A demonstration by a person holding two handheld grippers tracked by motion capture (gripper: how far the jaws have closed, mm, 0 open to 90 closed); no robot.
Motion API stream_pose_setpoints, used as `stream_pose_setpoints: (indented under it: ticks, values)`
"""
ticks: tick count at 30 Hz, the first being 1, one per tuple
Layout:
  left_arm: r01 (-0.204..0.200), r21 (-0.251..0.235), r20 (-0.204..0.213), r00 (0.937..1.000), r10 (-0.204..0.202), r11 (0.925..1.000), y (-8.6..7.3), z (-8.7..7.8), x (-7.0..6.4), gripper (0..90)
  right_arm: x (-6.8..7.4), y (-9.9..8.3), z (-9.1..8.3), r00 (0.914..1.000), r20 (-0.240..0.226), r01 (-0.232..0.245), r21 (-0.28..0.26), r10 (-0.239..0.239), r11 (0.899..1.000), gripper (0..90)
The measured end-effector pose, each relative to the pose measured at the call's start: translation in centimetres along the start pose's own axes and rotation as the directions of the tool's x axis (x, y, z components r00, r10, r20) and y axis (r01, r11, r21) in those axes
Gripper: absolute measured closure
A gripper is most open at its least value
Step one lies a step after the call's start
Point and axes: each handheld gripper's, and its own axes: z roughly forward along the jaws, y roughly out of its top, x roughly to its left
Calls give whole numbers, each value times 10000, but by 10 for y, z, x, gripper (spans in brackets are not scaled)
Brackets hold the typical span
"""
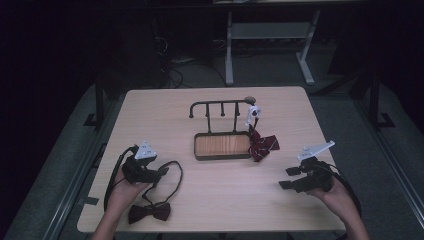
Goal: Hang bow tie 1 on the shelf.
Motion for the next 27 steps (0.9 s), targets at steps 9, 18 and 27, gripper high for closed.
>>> stream_pose_setpoints:
  ticks: [9, 18, 27]
  values:
    - [253, 566, -211, 9995, -241, 9981, -6, 5, 9, 389, 0, -1, 6, 10000, -18, 94, 31, -94, 10000, 358]
    - [306, 1115, -32, 9995, -304, 9933, -8, 11, 11, 473, 1, -1, 12, 9998, 76, 178, 103, -179, 9998, 355]
    - [99, 1805, 214, 9997, -140, 9835, -11, 18, 9, 598, 2, -1, 15, 9995, 131, 301, 53, -302, 9995, 350]
